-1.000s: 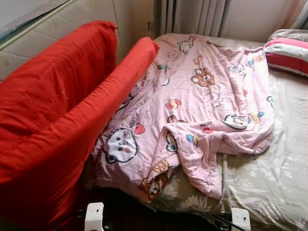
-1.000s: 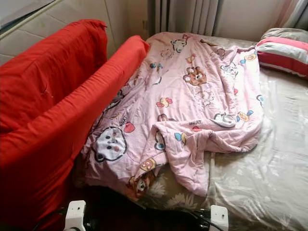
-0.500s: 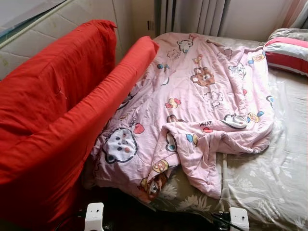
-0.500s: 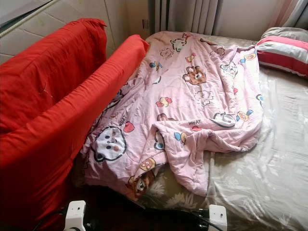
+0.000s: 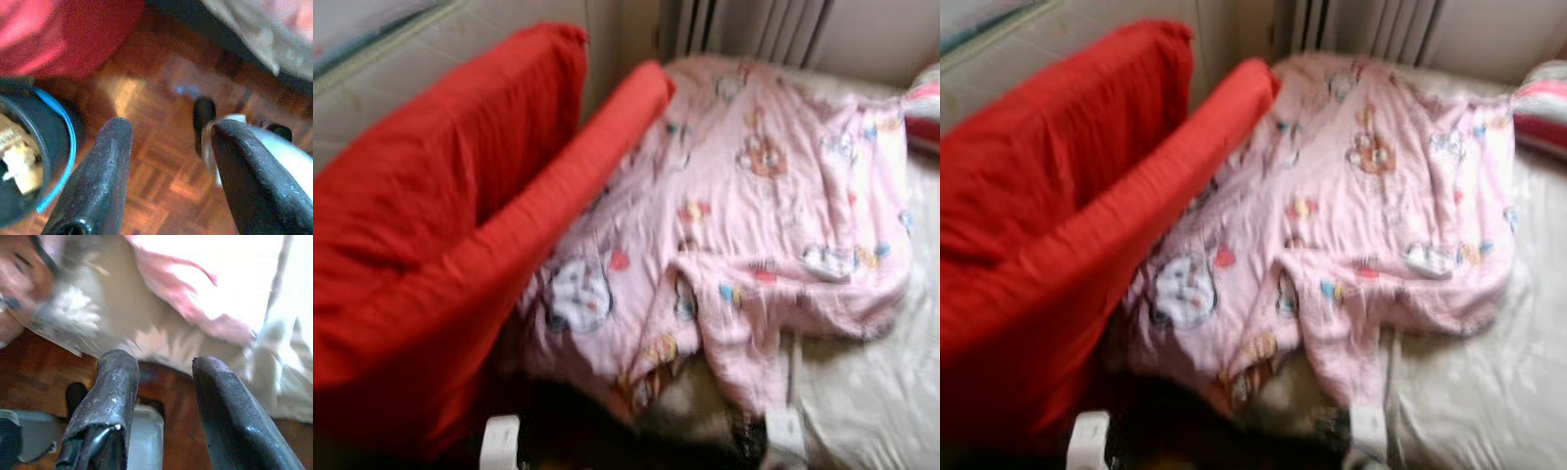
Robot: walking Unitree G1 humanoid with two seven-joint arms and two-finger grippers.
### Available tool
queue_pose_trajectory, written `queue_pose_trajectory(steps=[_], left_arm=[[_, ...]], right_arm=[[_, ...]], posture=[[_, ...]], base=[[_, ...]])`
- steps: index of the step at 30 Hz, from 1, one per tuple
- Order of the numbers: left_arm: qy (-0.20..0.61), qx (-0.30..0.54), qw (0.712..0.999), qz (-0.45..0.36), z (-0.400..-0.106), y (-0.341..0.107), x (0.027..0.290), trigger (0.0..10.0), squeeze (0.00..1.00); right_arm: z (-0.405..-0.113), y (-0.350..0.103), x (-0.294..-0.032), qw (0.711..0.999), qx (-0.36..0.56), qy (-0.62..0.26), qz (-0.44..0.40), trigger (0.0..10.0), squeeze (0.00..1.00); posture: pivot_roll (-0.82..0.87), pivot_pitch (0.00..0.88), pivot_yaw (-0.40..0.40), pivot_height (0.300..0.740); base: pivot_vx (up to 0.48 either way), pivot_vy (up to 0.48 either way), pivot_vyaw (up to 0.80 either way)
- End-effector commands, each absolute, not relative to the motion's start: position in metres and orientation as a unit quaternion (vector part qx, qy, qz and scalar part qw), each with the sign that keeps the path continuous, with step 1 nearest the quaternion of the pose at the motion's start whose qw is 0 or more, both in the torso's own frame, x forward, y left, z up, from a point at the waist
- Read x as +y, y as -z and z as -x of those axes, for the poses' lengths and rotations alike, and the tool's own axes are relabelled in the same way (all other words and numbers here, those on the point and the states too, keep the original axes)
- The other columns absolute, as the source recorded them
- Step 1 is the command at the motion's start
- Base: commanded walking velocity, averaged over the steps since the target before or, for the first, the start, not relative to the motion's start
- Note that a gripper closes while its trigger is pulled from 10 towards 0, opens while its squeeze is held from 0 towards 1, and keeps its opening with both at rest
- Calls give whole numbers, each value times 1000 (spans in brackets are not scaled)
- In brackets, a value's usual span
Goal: Clean up the room
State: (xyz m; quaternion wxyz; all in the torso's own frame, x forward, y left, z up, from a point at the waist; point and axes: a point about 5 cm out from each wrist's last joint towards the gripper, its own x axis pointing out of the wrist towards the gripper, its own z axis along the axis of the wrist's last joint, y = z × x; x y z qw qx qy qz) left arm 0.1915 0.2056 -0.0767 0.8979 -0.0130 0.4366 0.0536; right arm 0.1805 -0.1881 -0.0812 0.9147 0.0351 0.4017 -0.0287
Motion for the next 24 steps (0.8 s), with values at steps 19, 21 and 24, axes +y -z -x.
queue_pose_trajectory(steps=[19, 21, 24], left_arm=[[-57, 437, 897, 21, -185, 80, 201, 10000, 0], [-57, 436, 898, 21, -186, 80, 201, 10000, 0], [-57, 433, 900, 21, -186, 79, 201, 10000, 0]], right_arm=[[-223, 51, -199, 955, 291, 54, -35, 10000, 0], [-226, 48, -201, 958, 278, 60, -33, 10000, 0], [-230, 44, -202, 962, 264, 66, -30, 10000, 0]], posture=[[-65, 129, 29, 740], [-64, 130, 29, 740], [-67, 133, 28, 740]], base=[[62, 0, 0], [0, 0, 0], [0, 0, 0]])
